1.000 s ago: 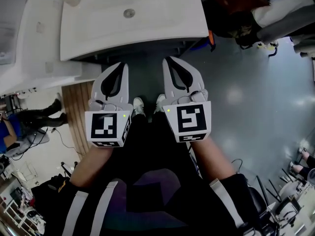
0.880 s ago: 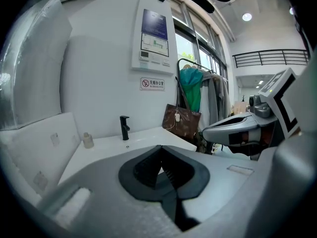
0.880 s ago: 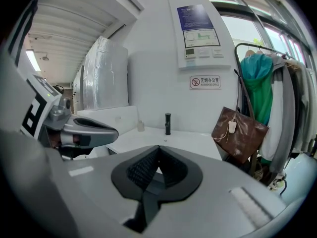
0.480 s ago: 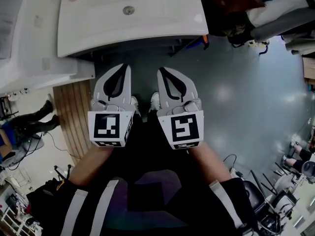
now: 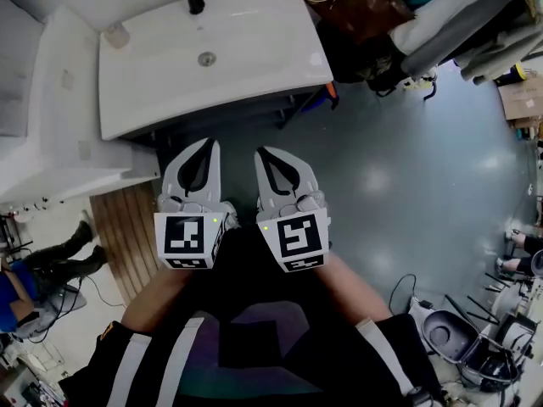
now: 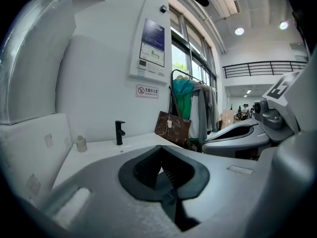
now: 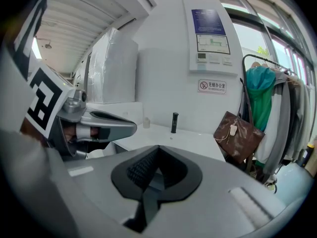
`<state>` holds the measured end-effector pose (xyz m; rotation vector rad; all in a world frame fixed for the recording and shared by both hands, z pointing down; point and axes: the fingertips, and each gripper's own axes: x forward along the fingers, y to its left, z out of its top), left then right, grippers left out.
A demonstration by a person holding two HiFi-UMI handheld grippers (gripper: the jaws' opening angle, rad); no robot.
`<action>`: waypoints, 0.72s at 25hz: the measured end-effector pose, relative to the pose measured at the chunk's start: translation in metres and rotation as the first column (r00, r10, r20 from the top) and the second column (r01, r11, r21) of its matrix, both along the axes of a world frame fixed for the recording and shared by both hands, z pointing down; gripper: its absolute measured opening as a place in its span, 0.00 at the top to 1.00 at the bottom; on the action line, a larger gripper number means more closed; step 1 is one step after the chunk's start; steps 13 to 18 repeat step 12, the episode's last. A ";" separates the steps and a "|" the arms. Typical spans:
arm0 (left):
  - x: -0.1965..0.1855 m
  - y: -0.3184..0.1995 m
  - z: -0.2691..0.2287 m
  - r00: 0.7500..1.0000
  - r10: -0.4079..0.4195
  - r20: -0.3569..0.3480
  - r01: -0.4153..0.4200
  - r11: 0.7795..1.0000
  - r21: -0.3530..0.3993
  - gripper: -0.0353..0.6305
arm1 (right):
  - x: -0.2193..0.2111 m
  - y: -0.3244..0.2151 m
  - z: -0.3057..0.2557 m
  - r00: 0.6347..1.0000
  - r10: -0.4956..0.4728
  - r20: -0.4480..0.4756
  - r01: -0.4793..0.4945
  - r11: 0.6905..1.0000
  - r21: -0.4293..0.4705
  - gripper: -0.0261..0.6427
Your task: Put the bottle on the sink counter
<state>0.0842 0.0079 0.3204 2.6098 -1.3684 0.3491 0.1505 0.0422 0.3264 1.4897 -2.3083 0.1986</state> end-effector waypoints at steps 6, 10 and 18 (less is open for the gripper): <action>0.019 0.004 -0.009 0.998 0.061 -0.004 -0.060 0.998 0.009 0.94 | 0.013 0.007 -0.006 0.999 0.040 -0.002 -0.040 0.999 -0.002 0.96; 0.027 0.006 -0.013 0.997 0.082 -0.004 -0.082 0.997 0.014 0.94 | 0.018 0.012 -0.005 0.999 0.051 -0.001 -0.051 0.999 -0.011 0.96; 0.030 0.008 -0.015 0.996 0.088 -0.003 -0.088 0.996 0.014 0.94 | 0.019 0.015 -0.005 0.999 0.051 -0.003 -0.051 0.999 -0.016 0.96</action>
